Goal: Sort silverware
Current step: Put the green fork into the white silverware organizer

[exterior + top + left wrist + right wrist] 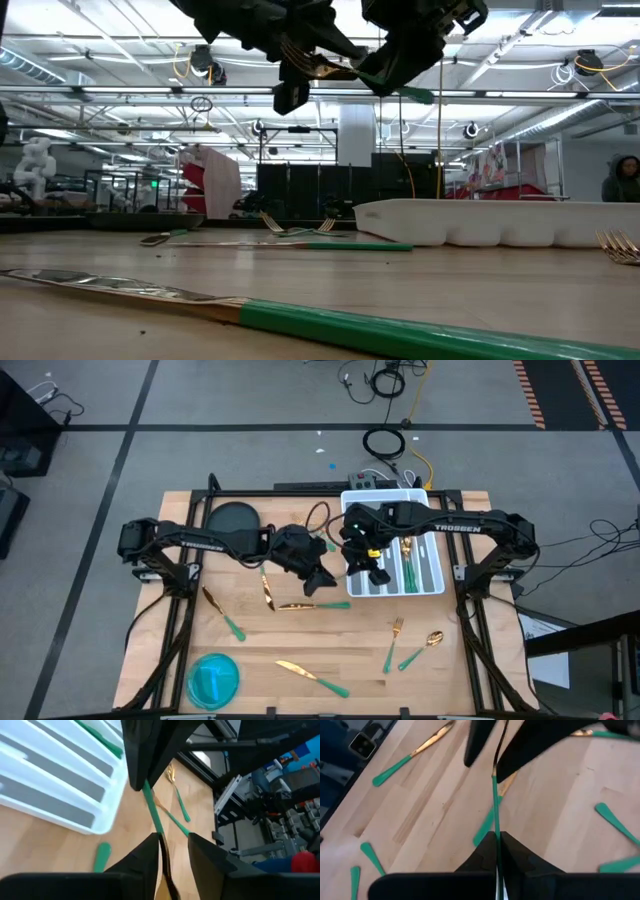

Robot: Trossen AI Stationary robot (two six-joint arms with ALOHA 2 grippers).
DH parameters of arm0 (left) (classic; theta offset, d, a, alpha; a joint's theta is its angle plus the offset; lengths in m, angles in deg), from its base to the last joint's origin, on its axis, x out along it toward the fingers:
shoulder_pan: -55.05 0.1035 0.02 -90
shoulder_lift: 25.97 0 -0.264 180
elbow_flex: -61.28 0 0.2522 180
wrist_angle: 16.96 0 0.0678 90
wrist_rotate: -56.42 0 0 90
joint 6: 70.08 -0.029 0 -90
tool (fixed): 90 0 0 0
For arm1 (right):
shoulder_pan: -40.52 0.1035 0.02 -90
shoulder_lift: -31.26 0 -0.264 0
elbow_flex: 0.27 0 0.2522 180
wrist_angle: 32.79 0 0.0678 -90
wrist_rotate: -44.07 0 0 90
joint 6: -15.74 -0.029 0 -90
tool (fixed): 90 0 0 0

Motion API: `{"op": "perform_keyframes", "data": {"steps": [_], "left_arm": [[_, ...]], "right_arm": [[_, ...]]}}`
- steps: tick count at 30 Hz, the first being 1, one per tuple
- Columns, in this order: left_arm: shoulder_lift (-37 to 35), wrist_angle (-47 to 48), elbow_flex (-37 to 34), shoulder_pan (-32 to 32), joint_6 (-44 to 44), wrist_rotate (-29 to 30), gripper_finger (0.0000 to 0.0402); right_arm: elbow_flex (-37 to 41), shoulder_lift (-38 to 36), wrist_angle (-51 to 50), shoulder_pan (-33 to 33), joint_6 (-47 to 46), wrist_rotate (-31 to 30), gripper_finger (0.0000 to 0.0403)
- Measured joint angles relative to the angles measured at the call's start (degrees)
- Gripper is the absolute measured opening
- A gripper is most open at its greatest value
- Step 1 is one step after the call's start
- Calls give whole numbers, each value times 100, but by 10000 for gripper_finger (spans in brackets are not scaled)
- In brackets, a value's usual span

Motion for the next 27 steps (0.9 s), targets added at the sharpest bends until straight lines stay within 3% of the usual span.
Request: {"op": "perform_keyframes", "data": {"steps": [7, 15, 20, 23, 27], "left_arm": [[-381, 67, 0, 368, -264, 415, 114], [-645, 113, 4, 667, -781, 574, 114], [-779, -68, -4, 836, -819, 922, 114], [-914, -294, 11, 896, -817, 1007, 114], [-1119, -401, 9, 932, -857, 1059, 114]], "right_arm": [[98, -2, 92, -470, -544, 38, 0], [626, -20, 546, -950, -1198, 541, 0], [1617, -207, 2002, -1453, -3053, 507, 0], [2437, -719, 2787, -1682, -4427, -342, 0], [3495, -1773, 3756, -1978, -5821, -829, 0]]}}
